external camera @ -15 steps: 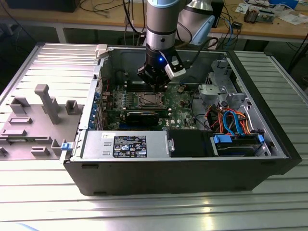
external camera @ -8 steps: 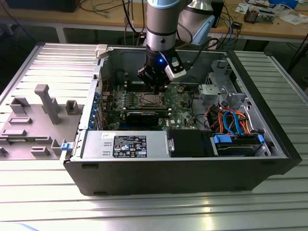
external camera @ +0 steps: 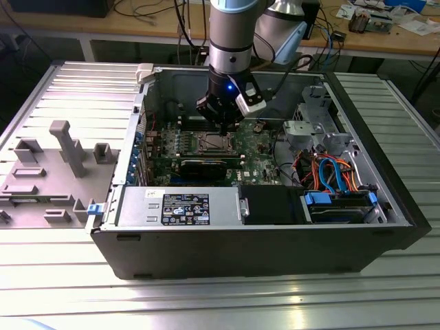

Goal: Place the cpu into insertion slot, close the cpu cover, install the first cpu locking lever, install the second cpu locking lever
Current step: 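Install the second cpu locking lever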

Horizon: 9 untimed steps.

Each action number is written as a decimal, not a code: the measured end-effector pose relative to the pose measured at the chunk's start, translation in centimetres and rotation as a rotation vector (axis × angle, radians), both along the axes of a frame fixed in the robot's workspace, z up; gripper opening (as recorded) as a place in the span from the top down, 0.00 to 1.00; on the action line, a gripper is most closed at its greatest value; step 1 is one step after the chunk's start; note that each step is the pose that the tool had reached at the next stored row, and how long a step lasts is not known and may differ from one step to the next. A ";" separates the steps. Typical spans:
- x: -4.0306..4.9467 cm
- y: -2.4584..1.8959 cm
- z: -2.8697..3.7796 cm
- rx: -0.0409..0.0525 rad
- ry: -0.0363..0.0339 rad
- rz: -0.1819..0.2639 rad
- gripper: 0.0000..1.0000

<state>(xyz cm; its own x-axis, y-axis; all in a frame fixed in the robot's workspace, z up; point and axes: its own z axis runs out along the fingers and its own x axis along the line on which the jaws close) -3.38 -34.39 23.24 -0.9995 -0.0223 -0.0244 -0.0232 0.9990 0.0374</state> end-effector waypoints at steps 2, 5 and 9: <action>0.00 -0.02 0.00 0.0001 0.0000 0.000 0.89; 0.00 -0.10 0.00 -0.0001 0.0001 0.000 0.89; 0.00 -0.51 0.00 0.0001 0.0000 0.000 0.89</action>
